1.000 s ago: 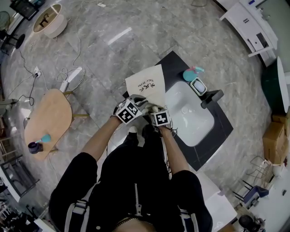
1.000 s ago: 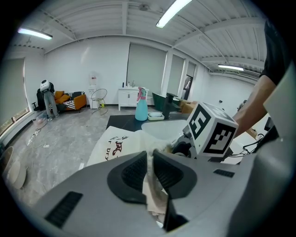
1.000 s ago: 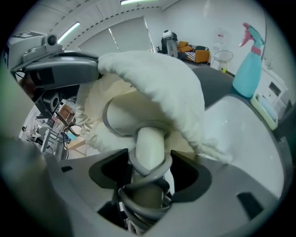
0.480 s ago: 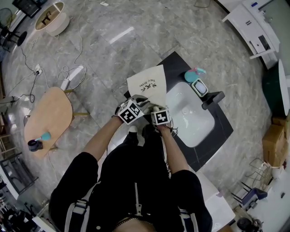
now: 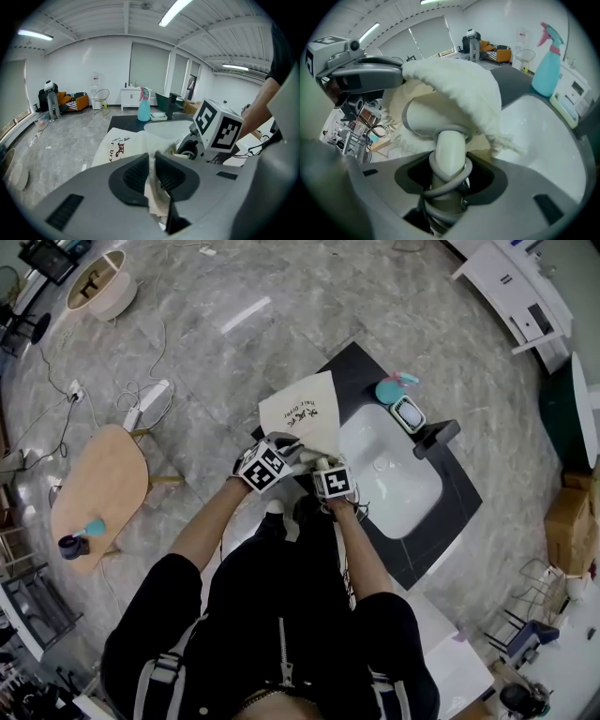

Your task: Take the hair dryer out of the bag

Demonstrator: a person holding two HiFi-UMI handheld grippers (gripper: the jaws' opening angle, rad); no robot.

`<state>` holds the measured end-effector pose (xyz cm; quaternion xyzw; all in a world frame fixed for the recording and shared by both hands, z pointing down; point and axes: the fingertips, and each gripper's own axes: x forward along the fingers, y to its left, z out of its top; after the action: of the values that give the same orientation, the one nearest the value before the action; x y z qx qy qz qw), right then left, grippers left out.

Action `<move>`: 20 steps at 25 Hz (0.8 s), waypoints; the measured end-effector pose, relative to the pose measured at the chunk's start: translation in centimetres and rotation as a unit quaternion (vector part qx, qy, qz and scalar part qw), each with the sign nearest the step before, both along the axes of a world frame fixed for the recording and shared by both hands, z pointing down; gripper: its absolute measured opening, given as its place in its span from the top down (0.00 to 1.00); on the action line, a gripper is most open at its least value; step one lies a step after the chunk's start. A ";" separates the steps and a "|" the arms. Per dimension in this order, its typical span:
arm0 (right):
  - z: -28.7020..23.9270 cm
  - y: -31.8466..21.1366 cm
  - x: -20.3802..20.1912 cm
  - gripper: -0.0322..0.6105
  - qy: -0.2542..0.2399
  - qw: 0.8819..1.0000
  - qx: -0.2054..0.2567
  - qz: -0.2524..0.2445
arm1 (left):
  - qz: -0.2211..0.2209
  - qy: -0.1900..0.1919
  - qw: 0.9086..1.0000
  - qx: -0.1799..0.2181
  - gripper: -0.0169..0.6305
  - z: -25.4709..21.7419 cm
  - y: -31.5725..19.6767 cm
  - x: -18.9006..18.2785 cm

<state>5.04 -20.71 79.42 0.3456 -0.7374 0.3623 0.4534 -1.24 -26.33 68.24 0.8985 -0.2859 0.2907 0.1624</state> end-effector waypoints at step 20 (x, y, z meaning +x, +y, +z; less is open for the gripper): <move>-3.1 3.5 2.1 0.62 -0.022 0.999 0.037 0.017 | 0.009 0.007 1.000 -0.005 0.88 0.4 0.0 0.3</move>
<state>7.18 -17.20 76.35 0.3666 -0.7539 0.3500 0.4180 -0.98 -26.36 68.65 0.9025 -0.2750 0.2870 0.1660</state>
